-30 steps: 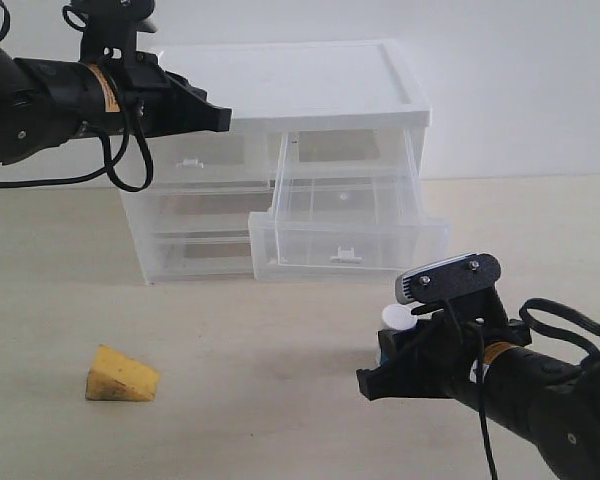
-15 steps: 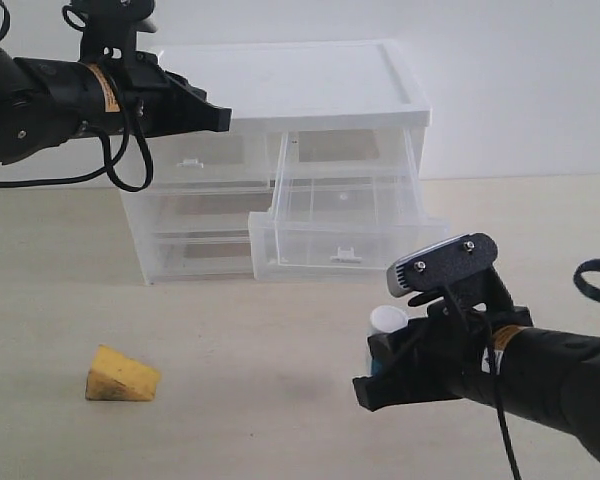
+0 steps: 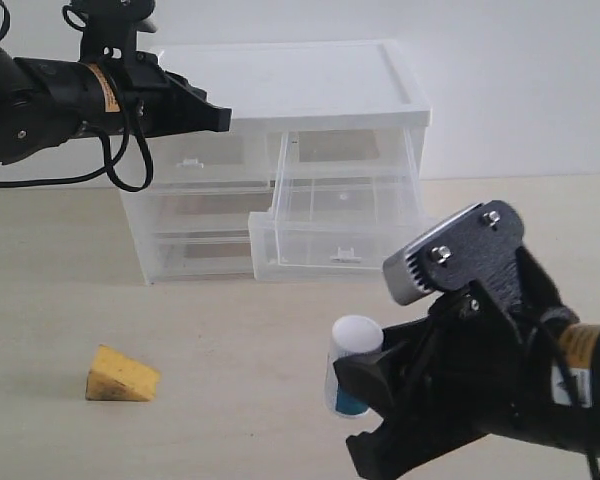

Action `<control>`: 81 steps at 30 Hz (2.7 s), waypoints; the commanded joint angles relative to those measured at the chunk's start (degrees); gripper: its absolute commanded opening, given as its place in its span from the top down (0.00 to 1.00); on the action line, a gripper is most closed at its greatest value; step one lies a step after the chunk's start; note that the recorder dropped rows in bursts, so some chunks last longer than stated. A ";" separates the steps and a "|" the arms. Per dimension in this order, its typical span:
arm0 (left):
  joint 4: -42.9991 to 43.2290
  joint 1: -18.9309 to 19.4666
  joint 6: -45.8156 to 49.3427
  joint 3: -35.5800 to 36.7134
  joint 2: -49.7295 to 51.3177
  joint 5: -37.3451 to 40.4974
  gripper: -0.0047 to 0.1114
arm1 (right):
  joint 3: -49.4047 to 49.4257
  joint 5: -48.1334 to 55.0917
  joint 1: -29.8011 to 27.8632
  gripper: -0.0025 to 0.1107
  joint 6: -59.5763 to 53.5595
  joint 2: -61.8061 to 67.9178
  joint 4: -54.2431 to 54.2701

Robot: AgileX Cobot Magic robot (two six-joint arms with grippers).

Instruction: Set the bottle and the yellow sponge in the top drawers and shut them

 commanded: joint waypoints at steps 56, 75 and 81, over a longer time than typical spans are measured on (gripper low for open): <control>-0.15 -0.02 -0.23 0.54 0.71 9.04 0.92 | -38.60 24.00 -24.94 0.57 9.59 22.35 39.37; -0.15 -0.02 -0.23 0.54 0.71 9.16 0.92 | -41.31 42.45 -24.83 0.98 -37.40 18.99 28.03; 0.07 -0.02 -0.23 0.54 0.71 9.15 0.92 | -41.31 47.26 -24.83 0.98 -48.21 18.99 33.07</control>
